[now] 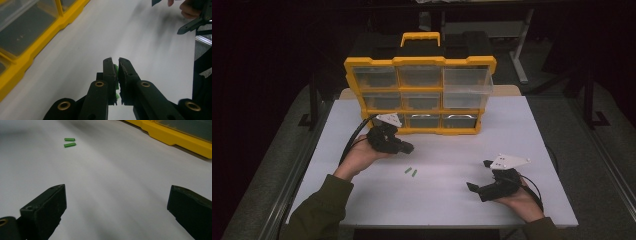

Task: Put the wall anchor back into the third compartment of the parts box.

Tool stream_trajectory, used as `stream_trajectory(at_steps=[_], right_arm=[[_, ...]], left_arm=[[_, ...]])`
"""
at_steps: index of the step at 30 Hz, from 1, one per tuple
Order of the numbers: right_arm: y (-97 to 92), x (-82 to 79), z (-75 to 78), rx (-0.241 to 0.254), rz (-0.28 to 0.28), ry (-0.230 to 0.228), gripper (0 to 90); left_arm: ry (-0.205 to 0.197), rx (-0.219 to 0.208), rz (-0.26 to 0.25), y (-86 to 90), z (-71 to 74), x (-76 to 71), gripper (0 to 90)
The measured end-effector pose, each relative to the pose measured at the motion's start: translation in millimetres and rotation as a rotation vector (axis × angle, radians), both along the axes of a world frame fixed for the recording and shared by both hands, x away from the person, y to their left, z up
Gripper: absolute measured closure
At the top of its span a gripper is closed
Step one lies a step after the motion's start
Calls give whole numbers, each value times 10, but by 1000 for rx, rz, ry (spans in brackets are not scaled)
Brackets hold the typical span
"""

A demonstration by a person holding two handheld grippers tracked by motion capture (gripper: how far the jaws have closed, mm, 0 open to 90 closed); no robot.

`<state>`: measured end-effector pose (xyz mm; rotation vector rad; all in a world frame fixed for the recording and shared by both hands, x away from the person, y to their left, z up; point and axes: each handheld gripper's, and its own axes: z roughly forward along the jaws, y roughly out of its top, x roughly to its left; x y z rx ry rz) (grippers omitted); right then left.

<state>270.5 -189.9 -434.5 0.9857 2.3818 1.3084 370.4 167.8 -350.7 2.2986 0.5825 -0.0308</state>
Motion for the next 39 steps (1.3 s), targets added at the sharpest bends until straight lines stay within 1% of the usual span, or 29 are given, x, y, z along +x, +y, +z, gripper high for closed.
stream_trajectory(at_steps=[7, 9, 10, 14, 15, 16, 18, 19, 20, 21, 22, 24, 28, 39], right_arm=[[3, 0, -2, 1, 0, 2, 16], [3, 1, -3, 1, 0, 3, 16], [2, 1, -3, 1, 1, 1, 16], [-5, 1, -2, 1, 0, -2, 16], [-6, 0, -2, 2, -1, 0, 16], [-7, 1, -3, 2, -1, -1, 16], [-8, 4, -3, 2, 0, -5, 16], [-8, 4, -3, 2, 0, -5, 16], [-7, 3, -3, 2, 0, -5, 16], [-6, 1, -2, 3, 0, -2, 16], [-6, 1, -1, 3, 0, -2, 16], [-8, 3, -2, 2, 0, -4, 16], [-13, 0, -1, 6, -3, 0, 16], [-15, 1, -2, 6, -1, 5, 16]], left_arm=[[-20, -17, -17, -42, 182, 39, 850], [-35, -13, -29, -48, 249, 60, 850], [-34, -17, -32, -54, 278, 66, 850], [-55, -29, -45, -64, 429, 96, 850], [-61, -22, -56, -60, 458, 109, 850], [-54, -36, -45, -77, 495, 108, 851], [-67, -31, -59, -92, 569, 135, 850], [-63, -34, -57, -102, 596, 136, 850], [-75, -30, -67, -116, 648, 155, 850], [-73, -28, -69, -126, 690, 163, 850], [-71, -39, -67, -142, 730, 170, 850], [-79, -46, -68, -166, 812, 192, 850], [-100, -40, -81, -216, 955, 241, 851], [-116, -44, -116, -335, 1267, 347, 850]])
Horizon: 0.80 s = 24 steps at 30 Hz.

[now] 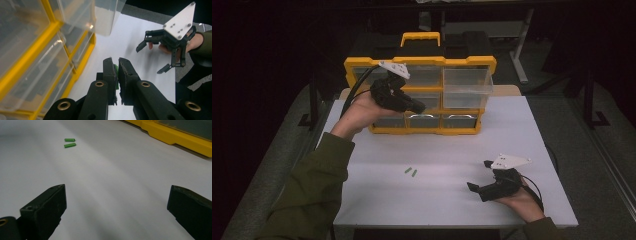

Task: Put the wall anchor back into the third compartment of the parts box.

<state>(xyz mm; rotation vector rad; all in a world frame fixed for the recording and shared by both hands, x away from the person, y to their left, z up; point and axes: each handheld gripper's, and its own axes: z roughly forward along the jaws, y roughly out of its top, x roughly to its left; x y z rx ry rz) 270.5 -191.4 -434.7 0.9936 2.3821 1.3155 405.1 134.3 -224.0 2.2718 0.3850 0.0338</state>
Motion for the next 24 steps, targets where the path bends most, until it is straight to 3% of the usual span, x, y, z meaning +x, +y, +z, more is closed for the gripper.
stream_trajectory(at_steps=[24], right_arm=[[5, -6, 1, 5, 4, 3, 16]], left_arm=[[-40, -27, -38, -320, 729, 221, 850]])
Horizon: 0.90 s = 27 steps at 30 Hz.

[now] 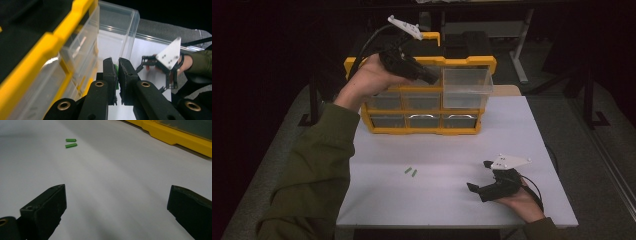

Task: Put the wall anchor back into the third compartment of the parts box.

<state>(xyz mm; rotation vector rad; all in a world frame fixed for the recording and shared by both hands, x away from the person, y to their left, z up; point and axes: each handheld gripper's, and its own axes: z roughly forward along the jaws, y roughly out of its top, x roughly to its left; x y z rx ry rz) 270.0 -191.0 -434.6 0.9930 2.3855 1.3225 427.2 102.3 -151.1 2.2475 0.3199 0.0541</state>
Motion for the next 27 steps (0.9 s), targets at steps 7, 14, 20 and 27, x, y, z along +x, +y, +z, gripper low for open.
stream_trajectory(at_steps=[7, 14, 20, 27], right_arm=[[-11, -4, 6, 5, 0, -1, 16], [-16, -4, 6, 9, 4, -5, 16], [-19, -3, 7, 9, 5, -8, 16], [-31, -3, 9, 12, 1, -5, 16]], left_arm=[[-6, -12, -14, -200, 97, 88, 850], [2, 5, -16, -417, 15, 135, 849], [8, 51, 1, -570, -111, 188, 846], [6, 39, 10, -568, -127, 215, 761]])
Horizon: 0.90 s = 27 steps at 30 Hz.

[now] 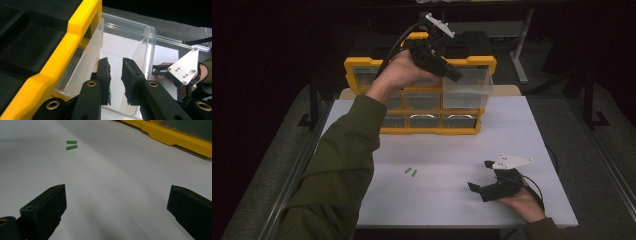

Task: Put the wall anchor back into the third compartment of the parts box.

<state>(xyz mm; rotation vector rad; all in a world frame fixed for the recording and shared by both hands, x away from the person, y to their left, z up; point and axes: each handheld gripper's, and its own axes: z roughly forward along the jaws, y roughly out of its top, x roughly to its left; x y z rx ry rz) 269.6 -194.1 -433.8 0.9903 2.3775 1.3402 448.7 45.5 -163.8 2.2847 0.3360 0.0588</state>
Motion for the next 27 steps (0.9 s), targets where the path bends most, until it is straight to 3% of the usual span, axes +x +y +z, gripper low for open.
stream_trajectory(at_steps=[4, 8, 11, 16, 27], right_arm=[[0, -1, 0, 1, 0, 2, 16], [4, -2, -2, 1, -2, 7, 16], [8, 2, -6, -1, 0, 6, 17], [14, 2, -11, -5, 2, 5, 16], [27, 2, -19, -6, 0, 9, 16]], left_arm=[[-1, -11, -7, 85, 60, -14, 765], [7, -25, -1, 210, 114, -37, 855], [4, -31, 11, 317, 141, -64, 866], [-2, -32, 39, 498, 124, -115, 739], [-4, -37, 98, 800, -104, -227, 514]])
